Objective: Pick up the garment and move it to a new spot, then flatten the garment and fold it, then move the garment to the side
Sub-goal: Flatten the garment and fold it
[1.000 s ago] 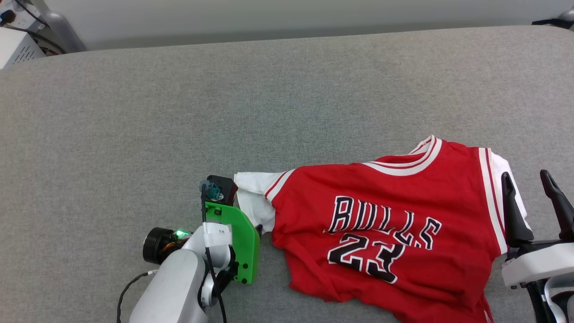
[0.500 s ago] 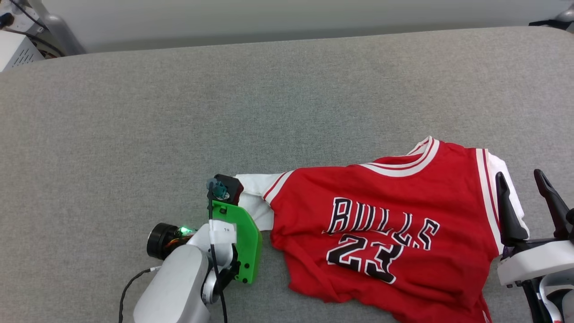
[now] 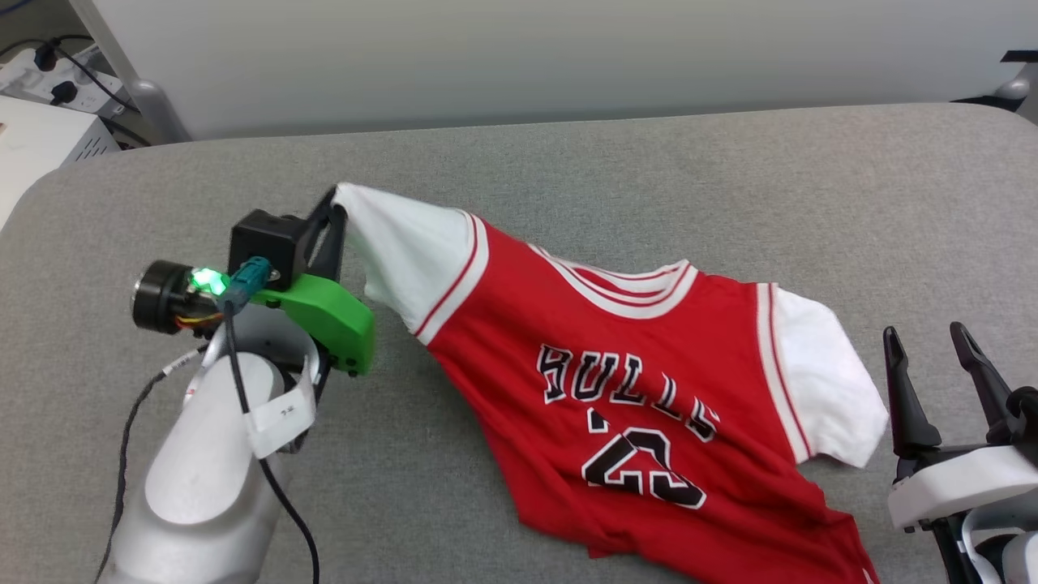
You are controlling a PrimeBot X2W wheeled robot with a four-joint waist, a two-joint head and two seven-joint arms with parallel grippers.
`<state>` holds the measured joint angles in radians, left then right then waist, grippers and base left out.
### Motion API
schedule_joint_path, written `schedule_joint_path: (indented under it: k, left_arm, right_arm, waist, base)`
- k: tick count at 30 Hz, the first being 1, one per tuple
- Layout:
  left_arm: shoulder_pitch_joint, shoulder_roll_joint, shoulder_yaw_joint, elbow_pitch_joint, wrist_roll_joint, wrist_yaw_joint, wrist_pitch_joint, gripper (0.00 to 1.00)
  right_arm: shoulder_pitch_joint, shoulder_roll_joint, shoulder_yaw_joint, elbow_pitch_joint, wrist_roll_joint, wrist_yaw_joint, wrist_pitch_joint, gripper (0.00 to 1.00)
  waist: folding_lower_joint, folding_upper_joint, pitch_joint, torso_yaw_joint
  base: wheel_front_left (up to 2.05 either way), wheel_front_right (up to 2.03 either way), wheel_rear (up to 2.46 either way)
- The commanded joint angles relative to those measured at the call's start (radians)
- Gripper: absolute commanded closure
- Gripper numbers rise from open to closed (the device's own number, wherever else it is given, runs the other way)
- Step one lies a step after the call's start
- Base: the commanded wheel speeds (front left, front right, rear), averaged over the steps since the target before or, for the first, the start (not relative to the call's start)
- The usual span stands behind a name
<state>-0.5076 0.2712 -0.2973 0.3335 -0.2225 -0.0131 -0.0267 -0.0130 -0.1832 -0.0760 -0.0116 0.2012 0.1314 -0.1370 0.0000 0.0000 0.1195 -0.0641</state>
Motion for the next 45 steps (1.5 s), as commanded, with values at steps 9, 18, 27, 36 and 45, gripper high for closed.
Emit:
schedule_joint_path:
  k: [9, 18, 27, 36, 45]
  left_arm:
    - [0.023, 0.056, 0.017, 0.093, 0.0, -0.019, -0.126, 1.0]
    - [0.112, 0.083, 0.015, 0.248, -0.038, -0.044, -0.113, 1.0]
    - [0.082, 0.073, -0.001, 0.378, -0.035, -0.023, -0.096, 0.0]
    - [0.109, -0.02, 0.083, 0.189, -0.141, -0.027, -0.23, 0.0]
    - [0.357, -0.095, 0.041, -0.189, -0.25, -0.063, -0.115, 0.0]
  right_arm:
    - [0.009, 0.003, -0.004, 0.011, -0.001, -0.001, -0.008, 0.0]
    - [-0.003, -0.008, -0.008, 0.025, -0.002, -0.001, 0.0, 0.0]
    - [-0.007, -0.014, -0.01, 0.046, -0.008, -0.001, 0.013, 0.0]
    - [0.018, -0.021, -0.03, 0.039, 0.0, -0.001, 0.033, 0.0]
    - [0.004, -0.124, 0.008, -0.013, 0.068, -0.001, 0.386, 0.0]
  waist:
    - [0.0, 0.0, 0.015, 0.031]
    - [0.0, 0.0, 0.038, 0.061]
    - [0.0, 0.0, 0.011, 0.098]
    - [0.0, 0.0, -0.044, 0.137]
    - [0.0, 0.0, -0.022, 0.18]
  base:
    - [0.0, 0.0, 0.0]
    - [0.0, 0.0, 0.0]
    - [0.0, 0.0, 0.0]
    - [0.0, 0.0, 0.0]
    - [0.0, 0.0, 0.0]
